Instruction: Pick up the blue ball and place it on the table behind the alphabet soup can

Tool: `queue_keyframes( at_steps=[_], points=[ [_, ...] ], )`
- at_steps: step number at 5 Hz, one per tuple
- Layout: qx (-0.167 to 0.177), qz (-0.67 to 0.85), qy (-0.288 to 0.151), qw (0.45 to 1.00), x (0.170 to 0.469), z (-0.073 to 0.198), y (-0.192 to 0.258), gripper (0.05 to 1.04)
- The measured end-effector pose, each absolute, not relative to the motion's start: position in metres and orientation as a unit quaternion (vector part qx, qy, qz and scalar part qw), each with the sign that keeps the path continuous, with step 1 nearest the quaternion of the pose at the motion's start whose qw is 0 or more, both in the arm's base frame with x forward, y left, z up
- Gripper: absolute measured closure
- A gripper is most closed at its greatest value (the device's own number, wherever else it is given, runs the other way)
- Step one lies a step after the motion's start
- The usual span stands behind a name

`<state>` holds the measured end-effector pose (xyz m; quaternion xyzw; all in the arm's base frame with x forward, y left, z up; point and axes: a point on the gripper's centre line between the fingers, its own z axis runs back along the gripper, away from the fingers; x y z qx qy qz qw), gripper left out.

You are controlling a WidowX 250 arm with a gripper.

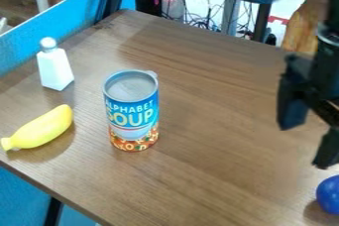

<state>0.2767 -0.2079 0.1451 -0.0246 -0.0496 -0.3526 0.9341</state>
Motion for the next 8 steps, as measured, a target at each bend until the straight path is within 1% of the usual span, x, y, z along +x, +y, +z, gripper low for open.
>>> queue_keyframes(
  at_steps=[1, 2, 3, 4, 5, 6, 7, 8],
  points=[
    [-0.037, -0.364, -0.057, 0.929, 0.282, 0.147, -0.223, 0.083],
    [-0.029, -0.369, -0.024, 0.929, 0.296, 0.135, -0.239, 0.083],
    [-0.022, -0.374, -0.009, 0.927, 0.300, 0.125, -0.249, 0.083],
    [-0.023, -0.373, -0.003, 0.928, 0.303, 0.109, -0.253, 0.082],
    [-0.019, -0.371, 0.010, 0.928, 0.309, 0.101, -0.258, 0.083],
    [-0.009, -0.369, 0.041, 0.928, 0.308, 0.077, -0.256, 0.083],
    [-0.010, -0.365, 0.066, 0.929, 0.306, 0.059, -0.256, 0.083],
    [-0.009, -0.363, 0.068, 0.929, 0.305, 0.057, -0.255, 0.121]
  ],
)
